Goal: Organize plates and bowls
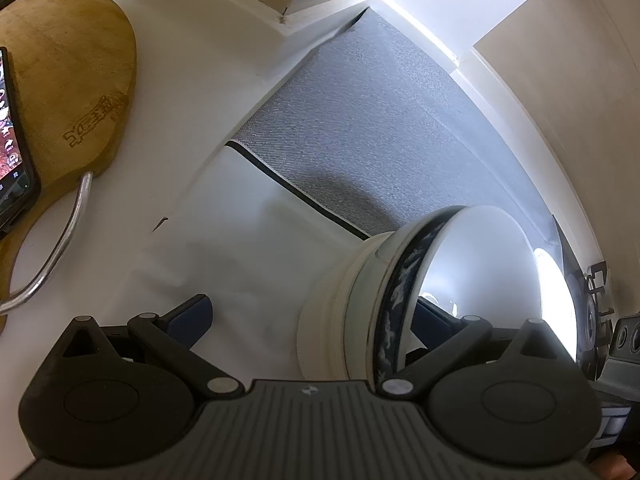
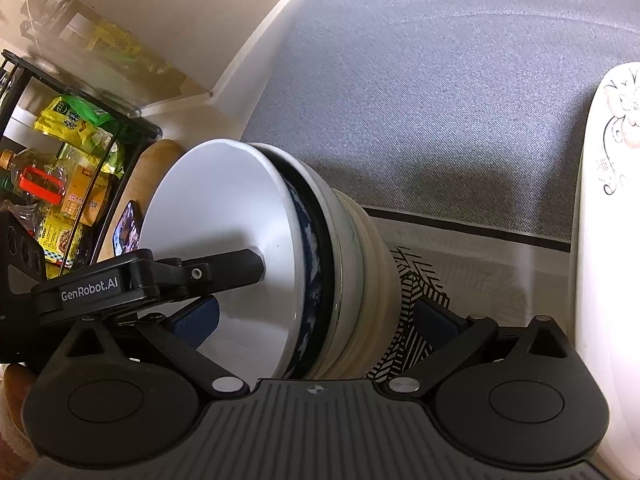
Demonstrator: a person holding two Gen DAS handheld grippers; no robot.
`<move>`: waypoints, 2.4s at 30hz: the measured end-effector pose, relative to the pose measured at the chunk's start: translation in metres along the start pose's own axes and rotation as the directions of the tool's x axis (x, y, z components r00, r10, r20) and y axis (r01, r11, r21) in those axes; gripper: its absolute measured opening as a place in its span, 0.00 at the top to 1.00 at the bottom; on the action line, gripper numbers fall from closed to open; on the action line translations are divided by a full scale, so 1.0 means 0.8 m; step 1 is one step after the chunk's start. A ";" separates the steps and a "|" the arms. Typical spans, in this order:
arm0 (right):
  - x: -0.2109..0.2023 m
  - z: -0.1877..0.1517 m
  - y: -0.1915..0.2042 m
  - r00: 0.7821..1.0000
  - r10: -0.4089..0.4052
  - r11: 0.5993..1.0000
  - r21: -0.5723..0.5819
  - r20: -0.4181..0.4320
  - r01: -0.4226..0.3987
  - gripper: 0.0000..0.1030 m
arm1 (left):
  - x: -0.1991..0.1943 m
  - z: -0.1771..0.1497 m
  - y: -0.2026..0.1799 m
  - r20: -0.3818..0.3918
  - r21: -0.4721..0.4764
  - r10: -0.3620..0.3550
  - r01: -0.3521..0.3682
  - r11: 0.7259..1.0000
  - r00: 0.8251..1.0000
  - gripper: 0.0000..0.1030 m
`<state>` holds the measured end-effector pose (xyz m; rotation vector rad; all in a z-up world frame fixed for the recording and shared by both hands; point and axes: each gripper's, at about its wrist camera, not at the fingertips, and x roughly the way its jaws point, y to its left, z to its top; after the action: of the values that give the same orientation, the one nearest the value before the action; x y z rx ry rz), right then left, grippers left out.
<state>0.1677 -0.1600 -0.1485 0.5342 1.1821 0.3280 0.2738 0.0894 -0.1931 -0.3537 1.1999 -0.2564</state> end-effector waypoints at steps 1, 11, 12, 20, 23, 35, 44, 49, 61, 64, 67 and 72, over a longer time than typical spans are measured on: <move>0.001 -0.001 0.002 1.000 -0.002 1.000 0.003 0.002 0.002 0.00 | 0.000 0.000 -0.001 0.000 -0.002 0.002 -0.002 1.000 1.000 0.00; 0.004 -0.002 0.011 1.000 -0.026 0.999 -0.022 0.014 0.027 0.01 | -0.005 0.002 -0.004 0.006 0.014 -0.008 0.008 1.000 1.000 0.09; 0.005 -0.002 0.012 1.000 -0.025 0.999 -0.029 0.016 0.025 0.03 | -0.006 0.002 -0.005 0.004 0.015 -0.025 0.025 1.000 1.000 0.14; 0.009 -0.002 0.018 0.999 -0.035 0.991 -0.131 0.041 0.040 0.04 | -0.001 -0.001 -0.005 -0.046 -0.013 -0.123 0.122 0.992 0.991 0.30; 0.006 -0.004 0.019 0.997 -0.046 0.988 -0.146 0.054 0.053 0.07 | -0.001 -0.004 -0.004 -0.037 -0.016 -0.125 0.125 0.992 0.991 0.30; -0.001 -0.002 0.026 0.995 -0.074 0.985 -0.151 0.059 0.083 0.12 | -0.012 -0.012 -0.002 0.001 -0.020 -0.131 0.131 0.991 0.991 0.30; -0.007 0.005 0.036 0.993 -0.083 0.983 -0.160 0.080 0.095 0.13 | -0.025 -0.009 0.001 0.026 -0.029 -0.143 0.144 0.989 0.989 0.30; -0.010 0.009 0.044 0.992 -0.087 0.981 -0.167 0.092 0.101 0.14 | -0.032 -0.009 -0.001 0.040 -0.035 -0.148 0.149 0.988 0.988 0.30; -0.023 -0.012 0.053 0.983 -0.133 0.980 -0.134 0.126 0.149 0.15 | -0.046 -0.024 -0.003 0.029 0.012 -0.182 0.182 0.983 0.983 0.30; -0.021 -0.015 0.053 0.982 -0.145 0.980 -0.121 0.123 0.160 0.15 | -0.042 -0.026 -0.002 0.029 0.024 -0.190 0.190 0.982 0.981 0.29; -0.009 -0.015 0.049 0.981 -0.155 0.979 -0.115 0.113 0.168 0.17 | -0.028 -0.026 0.000 0.031 0.003 -0.167 0.167 0.986 0.985 0.31; 0.005 -0.006 0.042 0.984 -0.137 0.982 -0.115 0.114 0.151 0.18 | -0.020 -0.021 0.007 0.073 -0.057 -0.140 0.144 0.988 0.987 0.31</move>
<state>0.1657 -0.1292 -0.1346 0.3514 1.0833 0.2437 0.2524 0.0983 -0.1874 -0.4994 1.1180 -0.3284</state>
